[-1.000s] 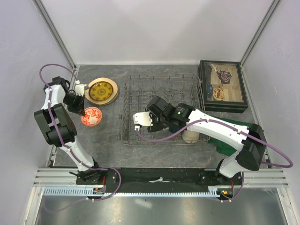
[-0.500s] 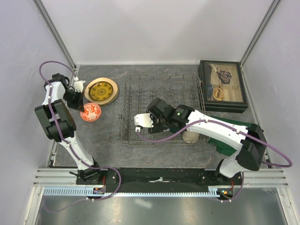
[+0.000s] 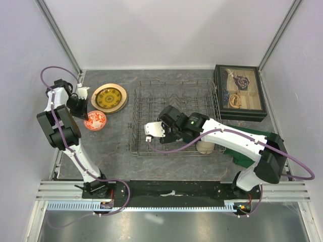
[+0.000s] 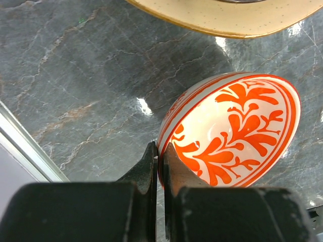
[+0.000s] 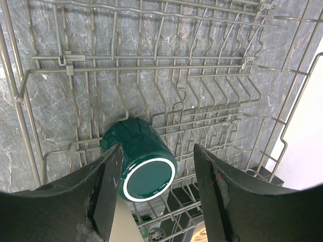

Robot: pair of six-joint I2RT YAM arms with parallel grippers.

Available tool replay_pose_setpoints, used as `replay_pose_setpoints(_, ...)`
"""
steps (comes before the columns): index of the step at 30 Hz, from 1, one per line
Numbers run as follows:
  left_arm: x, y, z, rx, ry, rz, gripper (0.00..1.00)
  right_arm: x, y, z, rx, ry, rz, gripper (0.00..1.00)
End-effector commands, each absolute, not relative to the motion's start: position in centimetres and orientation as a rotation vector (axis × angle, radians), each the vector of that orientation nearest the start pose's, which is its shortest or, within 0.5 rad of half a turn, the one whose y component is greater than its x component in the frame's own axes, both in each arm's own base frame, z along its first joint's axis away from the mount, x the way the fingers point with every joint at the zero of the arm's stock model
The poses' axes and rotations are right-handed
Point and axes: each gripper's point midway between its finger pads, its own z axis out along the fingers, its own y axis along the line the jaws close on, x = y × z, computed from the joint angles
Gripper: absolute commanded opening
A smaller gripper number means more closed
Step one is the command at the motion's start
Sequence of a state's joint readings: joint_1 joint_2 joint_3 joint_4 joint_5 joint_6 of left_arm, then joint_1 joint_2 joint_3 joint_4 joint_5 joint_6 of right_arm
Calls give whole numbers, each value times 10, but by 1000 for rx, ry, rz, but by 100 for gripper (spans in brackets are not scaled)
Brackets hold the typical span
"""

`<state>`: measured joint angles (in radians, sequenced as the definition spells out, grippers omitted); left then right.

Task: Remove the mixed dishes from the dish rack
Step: Place the bowl at the center of the board.

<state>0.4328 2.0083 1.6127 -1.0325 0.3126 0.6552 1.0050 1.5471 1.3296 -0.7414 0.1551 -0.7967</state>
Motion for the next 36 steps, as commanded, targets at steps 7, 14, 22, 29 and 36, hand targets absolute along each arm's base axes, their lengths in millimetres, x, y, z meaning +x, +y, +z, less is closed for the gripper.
replay_pose_setpoints(7, 371, 148, 65, 338, 2810, -219, 6, 252, 292, 179, -1879, 1609, -95, 66)
replay_pose_setpoints(14, 372, 147, 62, 331, 2813, -224, 22, 253, 289, 179, -1874, 1614, -110, 66)
replay_pose_setpoints(22, 376, 147, 76, 339, 2774, -203, 42, 255, 290, 183, -1855, 1617, -115, 67)
replay_pose_setpoints(29, 383, 143, 119, 354, 2667, -174, 55, 258, 294, 199, -1792, 1625, -91, 70)
replay_pose_setpoints(36, 389, 130, 197, 370, 2502, -156, 78, 270, 286, 207, -1718, 1673, -92, 74)
